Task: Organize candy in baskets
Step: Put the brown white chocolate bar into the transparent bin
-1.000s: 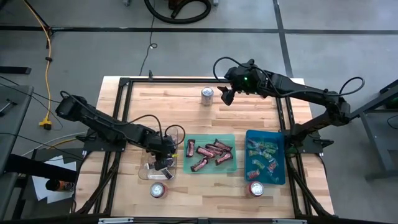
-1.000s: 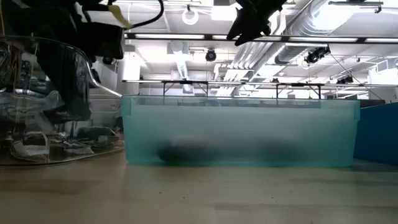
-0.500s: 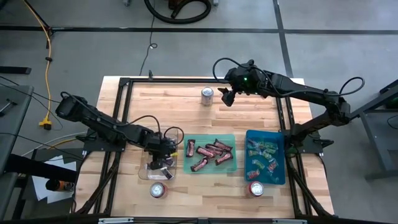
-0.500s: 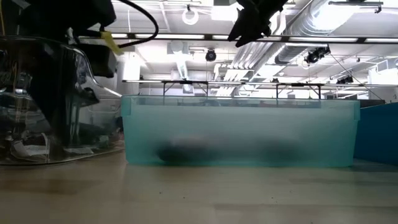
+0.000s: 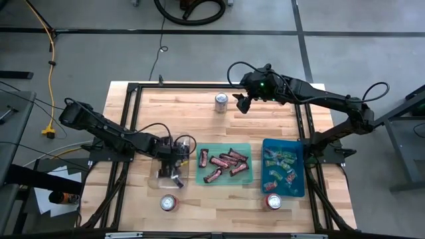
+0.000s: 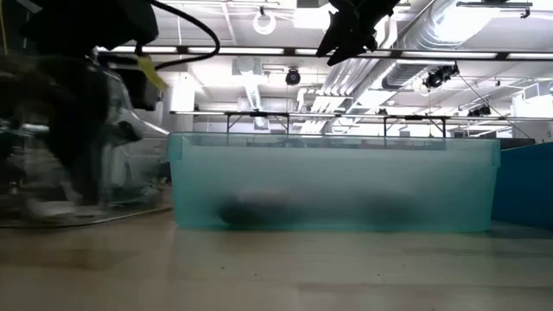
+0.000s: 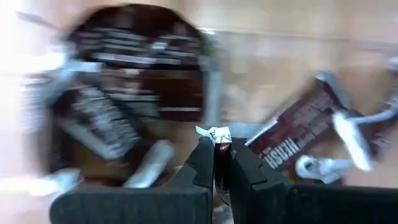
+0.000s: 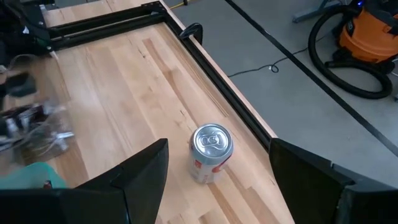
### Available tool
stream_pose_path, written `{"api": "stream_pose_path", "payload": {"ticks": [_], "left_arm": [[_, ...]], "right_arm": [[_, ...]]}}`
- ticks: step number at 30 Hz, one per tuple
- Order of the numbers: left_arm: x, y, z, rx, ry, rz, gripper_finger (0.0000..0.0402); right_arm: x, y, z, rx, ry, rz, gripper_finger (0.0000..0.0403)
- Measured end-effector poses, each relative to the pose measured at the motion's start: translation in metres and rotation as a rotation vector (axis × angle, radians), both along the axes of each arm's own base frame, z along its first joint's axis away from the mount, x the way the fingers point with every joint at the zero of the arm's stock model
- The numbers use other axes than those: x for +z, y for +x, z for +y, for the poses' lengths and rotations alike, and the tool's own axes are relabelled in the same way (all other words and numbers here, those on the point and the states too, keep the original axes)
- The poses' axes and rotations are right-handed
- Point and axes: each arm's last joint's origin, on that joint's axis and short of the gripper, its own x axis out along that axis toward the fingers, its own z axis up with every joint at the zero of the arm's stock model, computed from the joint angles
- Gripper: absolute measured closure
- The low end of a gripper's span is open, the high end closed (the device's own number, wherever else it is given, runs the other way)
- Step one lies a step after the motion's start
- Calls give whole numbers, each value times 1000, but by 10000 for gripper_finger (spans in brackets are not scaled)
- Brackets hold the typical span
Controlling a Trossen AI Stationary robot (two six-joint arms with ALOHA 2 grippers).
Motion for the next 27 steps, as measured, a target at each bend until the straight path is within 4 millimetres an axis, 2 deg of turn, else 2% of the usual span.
{"api": "stream_pose_path", "payload": {"ticks": [4,6,12,20,23,27], "left_arm": [[2,3,-8,-44,-217,6,401],[3,4,-9,-69,-248,-4,401],[1,2,-3,-39,-76,-13,401],[0,1,-3,-73,-53,-2,400],[0,1,-3,-68,-55,-1,385],[1,-1,-2,-9,-74,38,340]], "right_arm": [[0,0,0,-1,1,-1,130],[0,0,0,-1,1,-1,130],[0,0,0,-1,1,-1,130],[0,0,0,-14,17,-11,130],[0,0,0,-14,17,-11,130],[0,0,0,-14,16,-11,130]]}}
